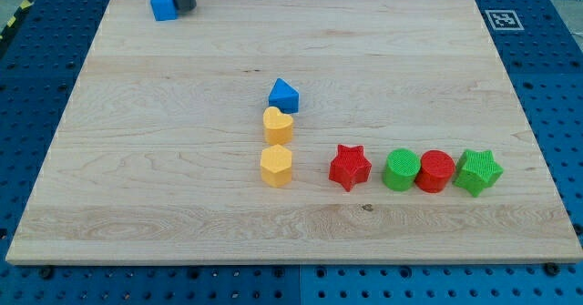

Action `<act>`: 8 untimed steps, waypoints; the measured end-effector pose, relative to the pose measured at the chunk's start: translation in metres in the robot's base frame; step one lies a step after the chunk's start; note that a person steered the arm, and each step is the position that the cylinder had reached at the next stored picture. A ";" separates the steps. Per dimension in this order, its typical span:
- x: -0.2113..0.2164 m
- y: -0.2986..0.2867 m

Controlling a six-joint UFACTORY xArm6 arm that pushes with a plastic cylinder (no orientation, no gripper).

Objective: Place your arm to the left of the blue triangle

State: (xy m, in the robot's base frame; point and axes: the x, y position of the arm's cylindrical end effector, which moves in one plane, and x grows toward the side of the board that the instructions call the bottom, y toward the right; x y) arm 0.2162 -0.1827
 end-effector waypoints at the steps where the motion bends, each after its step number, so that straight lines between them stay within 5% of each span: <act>1: -0.002 -0.008; 3: 0.006 0.048; 4: 0.044 0.067; 8: 0.087 0.025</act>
State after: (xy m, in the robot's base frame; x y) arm 0.3033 -0.1573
